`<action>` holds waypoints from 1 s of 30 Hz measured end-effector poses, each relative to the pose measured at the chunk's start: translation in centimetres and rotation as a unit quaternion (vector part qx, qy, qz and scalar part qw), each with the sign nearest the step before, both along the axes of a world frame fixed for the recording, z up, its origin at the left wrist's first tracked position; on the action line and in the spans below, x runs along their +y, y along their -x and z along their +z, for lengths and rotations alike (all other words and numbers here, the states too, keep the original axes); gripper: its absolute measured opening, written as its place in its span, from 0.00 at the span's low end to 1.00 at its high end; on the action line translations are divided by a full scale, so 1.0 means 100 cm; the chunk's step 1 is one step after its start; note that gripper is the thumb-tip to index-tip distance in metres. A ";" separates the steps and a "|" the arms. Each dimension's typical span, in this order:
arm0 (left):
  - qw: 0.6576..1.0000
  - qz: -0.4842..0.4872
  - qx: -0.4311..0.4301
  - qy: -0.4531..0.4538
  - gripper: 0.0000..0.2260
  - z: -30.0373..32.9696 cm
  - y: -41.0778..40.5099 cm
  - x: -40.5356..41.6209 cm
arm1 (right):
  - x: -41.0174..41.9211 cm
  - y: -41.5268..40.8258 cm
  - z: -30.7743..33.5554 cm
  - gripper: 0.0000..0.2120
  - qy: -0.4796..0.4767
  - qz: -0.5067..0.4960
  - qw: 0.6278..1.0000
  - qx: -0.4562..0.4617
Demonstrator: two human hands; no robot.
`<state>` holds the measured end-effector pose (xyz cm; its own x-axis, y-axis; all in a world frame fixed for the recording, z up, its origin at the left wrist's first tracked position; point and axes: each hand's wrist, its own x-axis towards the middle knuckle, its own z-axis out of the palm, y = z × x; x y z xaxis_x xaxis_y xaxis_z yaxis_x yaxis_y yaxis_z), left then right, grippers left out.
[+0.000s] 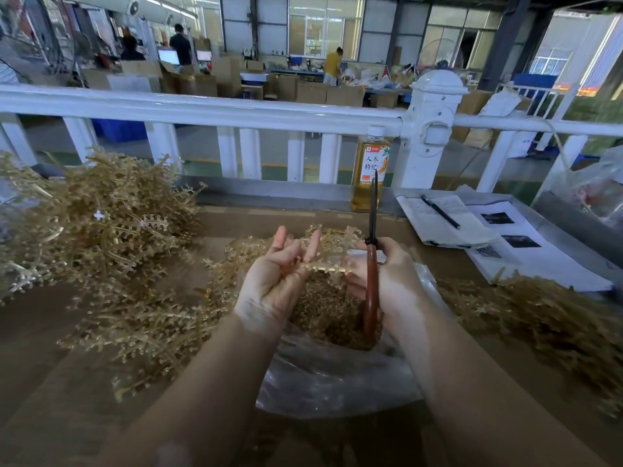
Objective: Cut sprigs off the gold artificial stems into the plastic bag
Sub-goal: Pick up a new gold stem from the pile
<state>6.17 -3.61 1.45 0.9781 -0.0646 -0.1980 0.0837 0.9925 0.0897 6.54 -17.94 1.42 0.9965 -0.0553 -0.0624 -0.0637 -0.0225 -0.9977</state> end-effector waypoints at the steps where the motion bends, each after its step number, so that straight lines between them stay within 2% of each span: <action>1: 1.000 -0.005 0.001 0.003 0.16 0.000 0.002 0.000 | 0.000 0.000 0.000 0.14 -0.014 0.002 1.000 0.003; 5: 0.998 -0.046 0.034 -0.012 0.14 -0.001 0.004 0.000 | -0.001 0.000 0.002 0.18 -0.037 -0.007 0.999 0.015; 12: 0.979 -0.123 0.055 -0.153 0.11 -0.001 0.005 0.000 | -0.004 0.000 -0.003 0.27 -0.016 -0.015 0.999 0.029; 15: 0.946 -0.166 -0.029 -0.278 0.06 0.001 0.010 -0.001 | -0.005 0.000 -0.003 0.25 0.031 -0.017 0.999 0.020; 17: 0.895 -0.181 -0.092 -0.396 0.10 -0.002 0.009 -0.003 | -0.004 0.000 -0.003 0.23 0.040 -0.010 0.999 0.005; 19: 0.853 -0.187 -0.108 -0.475 0.08 -0.005 0.009 -0.008 | -0.002 0.001 -0.003 0.20 0.068 -0.002 0.998 -0.014; 24: 0.846 -0.144 -0.055 -0.510 0.07 -0.005 0.009 -0.006 | -0.001 0.006 0.000 0.19 0.097 0.008 0.995 -0.028; 28: 0.856 -0.166 -0.034 -0.488 0.06 0.001 0.010 -0.001 | -0.001 0.010 0.003 0.19 0.062 0.024 0.998 0.001; 30: 0.870 -0.181 -0.009 -0.459 0.15 0.001 0.011 0.007 | -0.001 0.010 0.003 0.20 0.031 0.002 0.999 0.018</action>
<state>5.09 -2.95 1.57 0.9302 -0.1915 -0.3132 0.3658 0.4120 0.8345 5.58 -18.00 1.71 0.9938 -0.0564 -0.0955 -0.1000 -0.0840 -0.9914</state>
